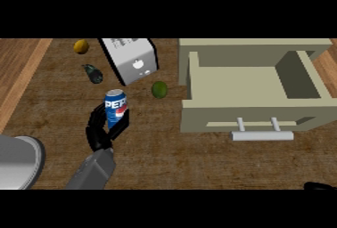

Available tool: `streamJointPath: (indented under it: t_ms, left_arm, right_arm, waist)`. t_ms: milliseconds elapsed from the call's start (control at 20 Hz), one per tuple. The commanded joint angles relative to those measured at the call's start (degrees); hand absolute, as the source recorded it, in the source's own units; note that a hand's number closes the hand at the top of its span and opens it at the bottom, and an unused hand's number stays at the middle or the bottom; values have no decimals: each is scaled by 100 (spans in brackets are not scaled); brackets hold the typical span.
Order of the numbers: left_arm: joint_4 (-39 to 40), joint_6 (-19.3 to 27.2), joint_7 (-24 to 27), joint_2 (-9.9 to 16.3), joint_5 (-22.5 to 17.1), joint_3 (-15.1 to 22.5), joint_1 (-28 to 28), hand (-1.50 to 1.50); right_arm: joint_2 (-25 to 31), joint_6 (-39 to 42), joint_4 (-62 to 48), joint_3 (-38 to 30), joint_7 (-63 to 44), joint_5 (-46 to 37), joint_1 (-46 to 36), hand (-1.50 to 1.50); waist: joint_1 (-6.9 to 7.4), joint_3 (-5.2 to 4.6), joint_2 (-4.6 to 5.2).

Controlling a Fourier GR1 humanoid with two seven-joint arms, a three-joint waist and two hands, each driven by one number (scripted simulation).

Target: Pick up the can, place it into the drawer and close the drawer

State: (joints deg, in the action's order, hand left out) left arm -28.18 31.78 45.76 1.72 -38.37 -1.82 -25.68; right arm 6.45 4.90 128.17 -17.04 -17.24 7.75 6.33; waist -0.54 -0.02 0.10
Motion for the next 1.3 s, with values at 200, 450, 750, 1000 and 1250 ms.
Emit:
streamJointPath:
  t_ms: [200,450,750,1000,1250]
  left_arm:
    - [525,-384,251,10,236,-193,-563,150]
    - [570,-1558,-548,312,770,615,-966,150]
    - [561,-2804,-477,243,1049,935,-876,150]
    - [-130,-2632,-1677,549,1168,980,-1454,150]
    - [-1213,-2011,-2340,413,1530,1327,-1451,150]
  right_arm:
    - [67,259,-192,-217,353,121,90,-150]
    - [5,66,-172,-1,157,-152,-65,-150]
    - [115,-38,160,-137,-186,-53,-202,-150]
    - [113,138,-79,-310,130,22,13,-150]
    - [-34,-199,152,-11,-245,-329,-264,-150]
  waist:
    - [-25,-1,4]
    - [-82,-1,14]
    - [-33,-3,3]
    - [23,4,-21]
    - [93,5,-39]
